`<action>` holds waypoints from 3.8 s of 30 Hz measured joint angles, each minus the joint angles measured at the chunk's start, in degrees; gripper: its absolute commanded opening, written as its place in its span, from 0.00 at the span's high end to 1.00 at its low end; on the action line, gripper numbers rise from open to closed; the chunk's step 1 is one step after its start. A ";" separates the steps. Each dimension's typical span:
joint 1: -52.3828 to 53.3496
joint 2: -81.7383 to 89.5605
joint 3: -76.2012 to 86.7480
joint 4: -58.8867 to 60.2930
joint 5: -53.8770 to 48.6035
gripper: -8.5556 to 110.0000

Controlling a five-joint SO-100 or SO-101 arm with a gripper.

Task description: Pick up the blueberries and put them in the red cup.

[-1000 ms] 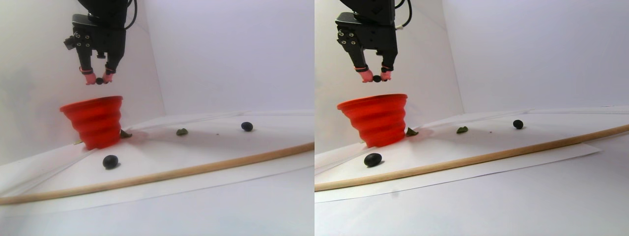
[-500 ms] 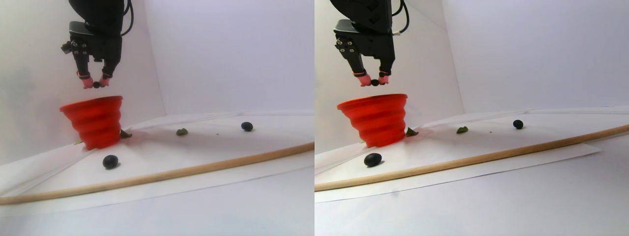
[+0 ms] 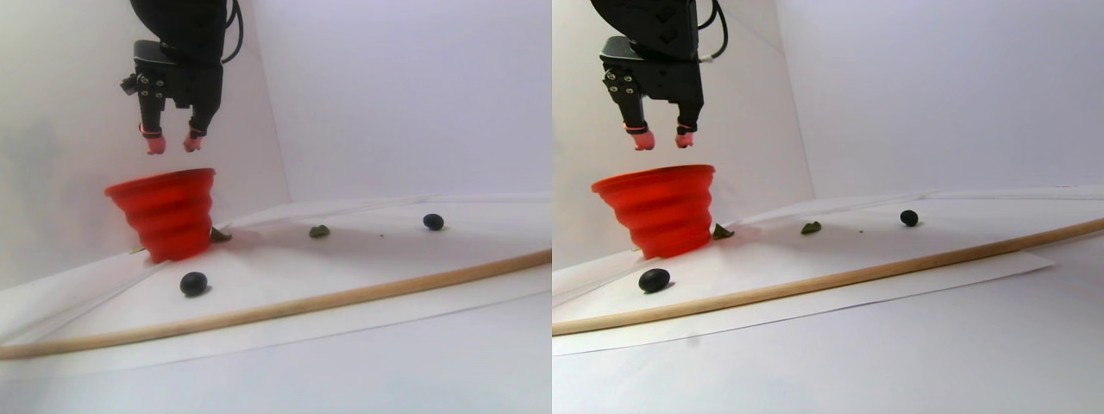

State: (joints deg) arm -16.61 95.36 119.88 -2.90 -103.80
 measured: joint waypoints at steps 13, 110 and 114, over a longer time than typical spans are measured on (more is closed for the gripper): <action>5.80 6.59 2.11 5.71 -1.76 0.78; 42.63 22.94 12.48 26.98 -16.08 0.79; 43.68 20.83 12.48 25.40 -16.26 0.79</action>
State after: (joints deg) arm 27.07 116.19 132.36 22.50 -120.06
